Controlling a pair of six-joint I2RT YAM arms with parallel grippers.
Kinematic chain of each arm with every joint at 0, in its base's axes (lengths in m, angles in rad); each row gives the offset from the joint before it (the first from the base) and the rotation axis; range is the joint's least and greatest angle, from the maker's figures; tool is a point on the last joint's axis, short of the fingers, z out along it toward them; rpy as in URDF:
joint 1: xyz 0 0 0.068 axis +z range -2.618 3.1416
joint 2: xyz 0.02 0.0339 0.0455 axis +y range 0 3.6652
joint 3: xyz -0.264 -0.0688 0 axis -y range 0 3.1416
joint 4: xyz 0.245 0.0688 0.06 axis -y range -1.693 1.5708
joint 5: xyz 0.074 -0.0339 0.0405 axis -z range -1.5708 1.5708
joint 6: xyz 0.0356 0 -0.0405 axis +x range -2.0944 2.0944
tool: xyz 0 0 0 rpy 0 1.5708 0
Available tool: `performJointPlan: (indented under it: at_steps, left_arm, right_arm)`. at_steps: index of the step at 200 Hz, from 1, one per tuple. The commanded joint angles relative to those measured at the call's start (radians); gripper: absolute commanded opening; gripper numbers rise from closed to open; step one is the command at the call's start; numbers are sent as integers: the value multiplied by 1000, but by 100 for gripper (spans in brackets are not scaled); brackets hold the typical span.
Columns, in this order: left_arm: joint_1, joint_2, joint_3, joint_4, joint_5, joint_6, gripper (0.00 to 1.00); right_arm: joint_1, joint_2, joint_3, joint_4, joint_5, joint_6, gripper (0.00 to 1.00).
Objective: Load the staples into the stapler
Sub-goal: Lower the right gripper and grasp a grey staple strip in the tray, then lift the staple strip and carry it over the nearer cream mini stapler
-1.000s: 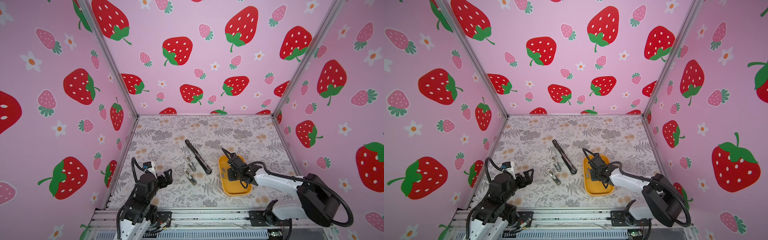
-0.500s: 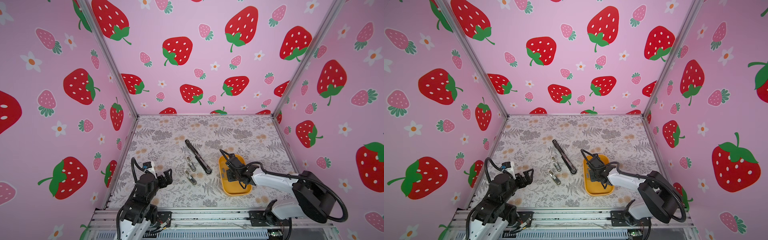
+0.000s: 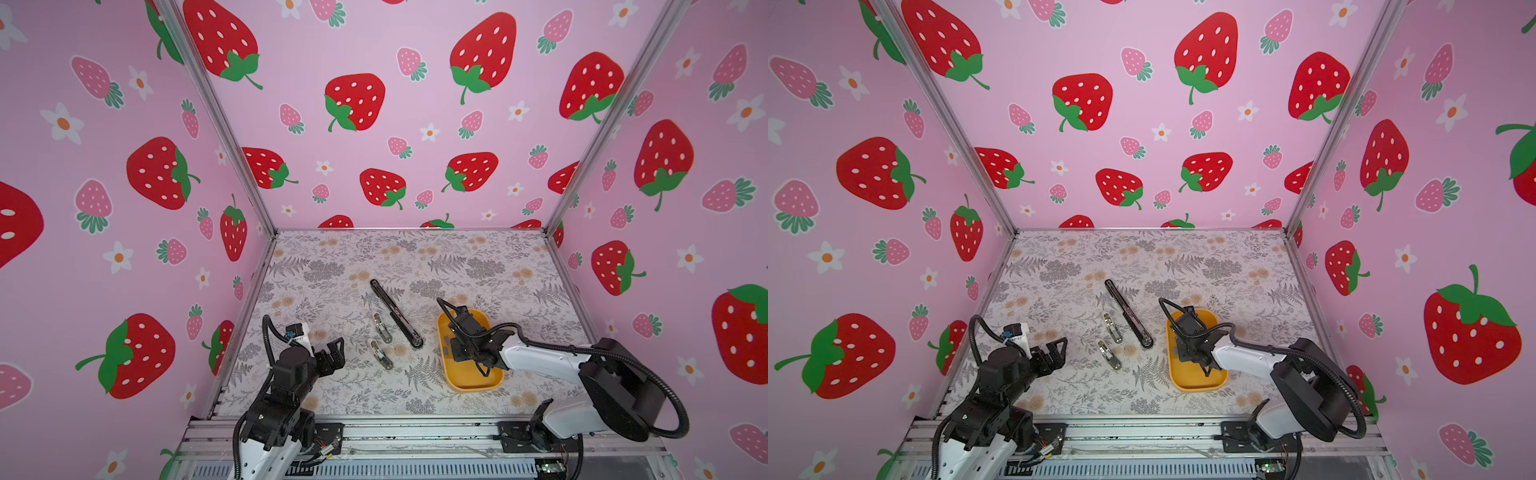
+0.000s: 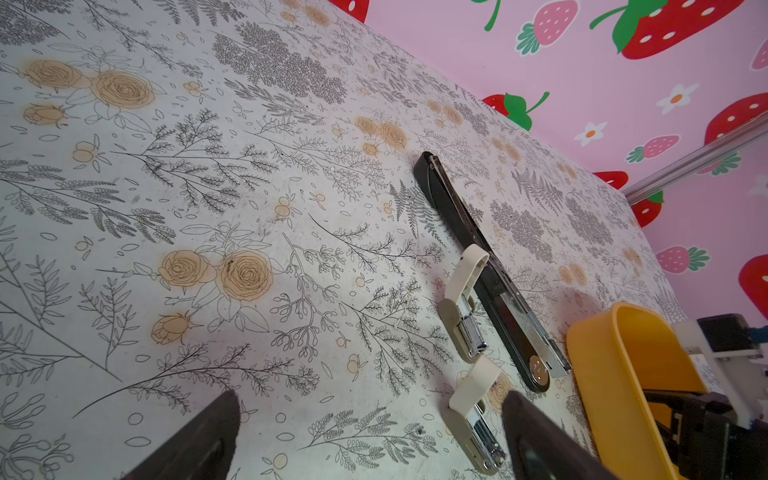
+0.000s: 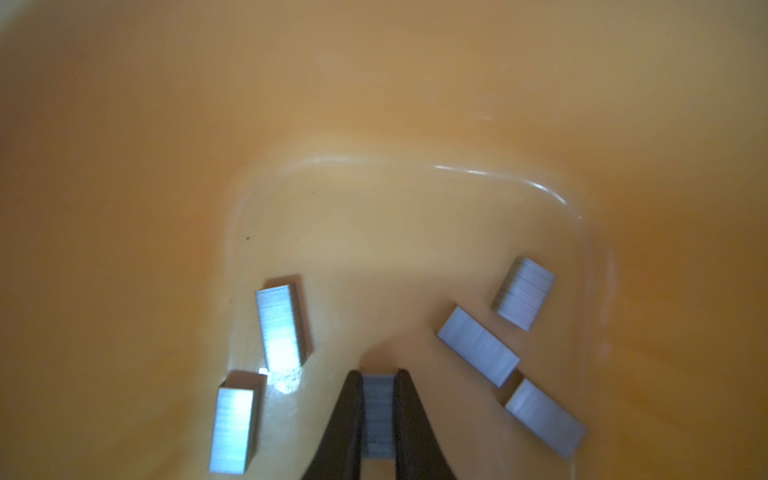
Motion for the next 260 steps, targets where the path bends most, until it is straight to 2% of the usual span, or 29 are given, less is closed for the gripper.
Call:
performJointPlan:
  at_steps: [1, 56, 93, 140, 169, 190, 211, 260]
  left_arm:
    - [-4, -7, -12, -4, -11, -12, 99]
    - [-4, 33, 13, 42, -8, -1, 99]
    - [-4, 109, 206, 1, -4, -153, 99]
    - [-4, 167, 385, -21, 61, -227, 99]
    - [-5, 154, 405, -24, 47, -252, 99]
    - [-5, 124, 419, -35, 45, -248, 99]
    - [-5, 94, 422, -33, 46, -242, 99]
    - [-5, 80, 360, -3, 4, -261, 99]
  right_arm:
    - [8, 33, -14, -62, 5, 13, 13]
    - [9, -40, 9, -66, 41, -6, 11]
    - [22, -156, 34, -64, 75, -63, 10]
    - [140, -273, 37, -39, 128, -108, 10]
    - [197, -329, 25, 67, 59, -111, 9]
    - [264, -308, 31, 143, 68, -117, 10]
    - [318, -222, 55, 224, 51, -152, 9]
    - [346, 7, 127, 402, -149, -238, 9]
